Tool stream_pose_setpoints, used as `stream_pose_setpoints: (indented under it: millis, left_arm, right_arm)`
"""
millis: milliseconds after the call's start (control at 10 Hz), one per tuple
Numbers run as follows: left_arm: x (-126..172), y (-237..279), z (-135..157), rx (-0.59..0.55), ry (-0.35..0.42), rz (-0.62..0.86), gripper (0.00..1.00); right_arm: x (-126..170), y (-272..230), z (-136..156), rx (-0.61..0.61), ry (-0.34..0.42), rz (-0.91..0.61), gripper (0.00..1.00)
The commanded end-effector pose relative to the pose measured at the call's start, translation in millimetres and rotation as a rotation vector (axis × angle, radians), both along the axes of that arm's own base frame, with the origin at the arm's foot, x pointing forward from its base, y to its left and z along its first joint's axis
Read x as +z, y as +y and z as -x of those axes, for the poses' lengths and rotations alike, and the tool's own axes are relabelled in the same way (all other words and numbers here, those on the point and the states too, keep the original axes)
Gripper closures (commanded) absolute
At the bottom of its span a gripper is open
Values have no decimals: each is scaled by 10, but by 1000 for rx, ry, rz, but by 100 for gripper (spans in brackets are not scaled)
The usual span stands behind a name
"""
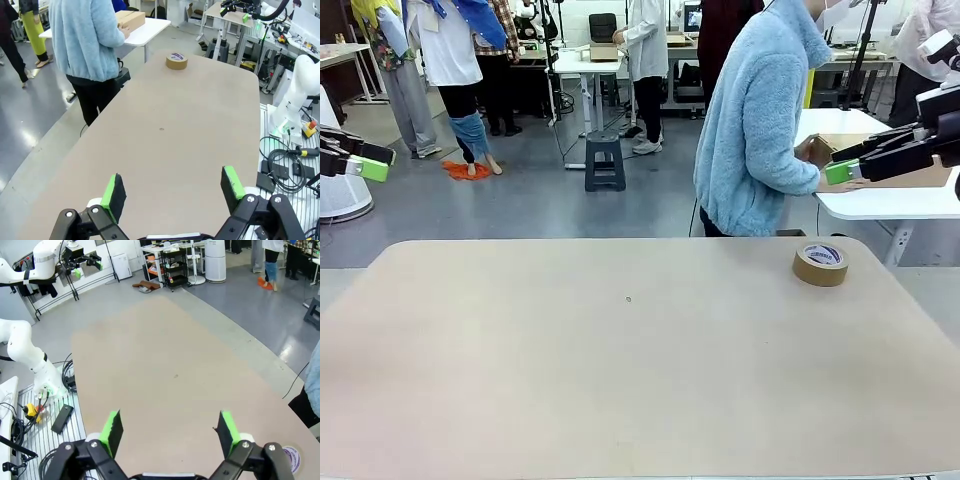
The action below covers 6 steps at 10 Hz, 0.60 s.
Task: Wrap the clocks to prevent damage.
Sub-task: After the human seals the box with tape, release both hands from the side flaps of the Package Box.
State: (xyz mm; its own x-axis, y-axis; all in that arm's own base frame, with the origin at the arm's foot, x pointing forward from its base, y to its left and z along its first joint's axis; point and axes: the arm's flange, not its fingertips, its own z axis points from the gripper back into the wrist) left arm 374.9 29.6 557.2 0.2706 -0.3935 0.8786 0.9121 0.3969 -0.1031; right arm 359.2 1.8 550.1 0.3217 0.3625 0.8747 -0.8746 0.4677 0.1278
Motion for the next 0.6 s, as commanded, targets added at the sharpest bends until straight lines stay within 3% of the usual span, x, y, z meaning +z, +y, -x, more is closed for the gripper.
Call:
stream_pose_setpoints:
  millis: [0, 500]
  left_arm:
    - [6, -4, -6, -5, -3, 18, 0]
    - [6, -4, -6, -5, -3, 18, 0]
  right_arm:
    - [-15, -14, -14, 6, 3, -12, 0]
    - [-15, -14, -14, 6, 3, -12, 0]
